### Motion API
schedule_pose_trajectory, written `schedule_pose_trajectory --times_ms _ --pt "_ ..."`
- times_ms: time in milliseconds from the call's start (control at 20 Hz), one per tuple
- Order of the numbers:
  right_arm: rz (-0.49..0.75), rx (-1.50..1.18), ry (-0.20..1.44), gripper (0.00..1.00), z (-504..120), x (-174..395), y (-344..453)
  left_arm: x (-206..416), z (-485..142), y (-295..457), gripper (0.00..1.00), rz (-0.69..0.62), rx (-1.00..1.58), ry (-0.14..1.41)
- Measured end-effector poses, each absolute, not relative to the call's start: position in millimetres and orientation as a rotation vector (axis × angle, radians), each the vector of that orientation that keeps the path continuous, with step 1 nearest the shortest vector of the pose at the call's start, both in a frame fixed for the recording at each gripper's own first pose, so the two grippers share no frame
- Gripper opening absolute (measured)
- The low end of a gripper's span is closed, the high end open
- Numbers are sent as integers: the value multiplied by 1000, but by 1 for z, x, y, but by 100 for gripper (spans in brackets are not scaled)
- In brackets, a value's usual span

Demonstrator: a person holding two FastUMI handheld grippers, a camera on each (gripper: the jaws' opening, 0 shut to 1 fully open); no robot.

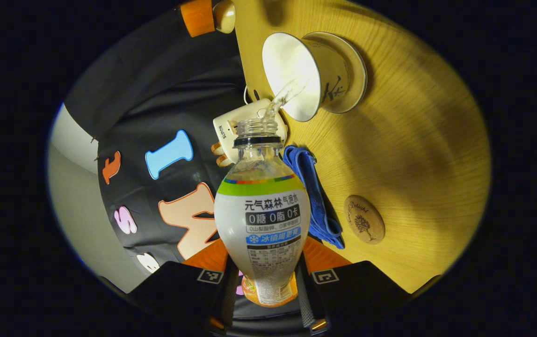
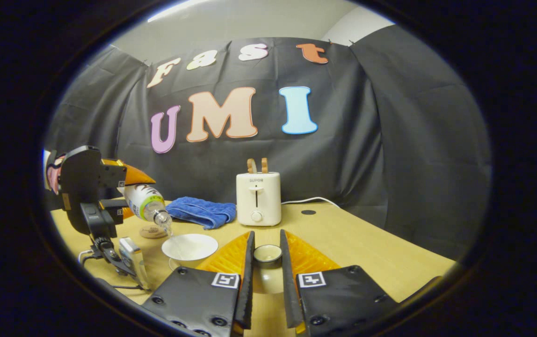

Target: Open the teacup lid with one hand, grasp the water bottle and pour water into the teacup with the other hand; after pouring, place the water bottle on the coaster and then close the teacup lid.

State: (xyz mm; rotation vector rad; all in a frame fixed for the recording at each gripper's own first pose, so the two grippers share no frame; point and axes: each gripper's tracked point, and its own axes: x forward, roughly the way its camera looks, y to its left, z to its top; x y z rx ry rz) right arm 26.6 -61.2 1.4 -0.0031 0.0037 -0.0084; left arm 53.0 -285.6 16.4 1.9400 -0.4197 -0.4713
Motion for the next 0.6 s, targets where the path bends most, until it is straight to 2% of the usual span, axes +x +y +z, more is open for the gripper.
schedule_pose_trajectory --times_ms 450,600 --pt "-8 -3 4 31 2 26 -62 52 50 -291 51 -447 2040 -487" --pt "-8 -3 5 32 1 26 -62 52 61 -294 53 -430 2072 -506"
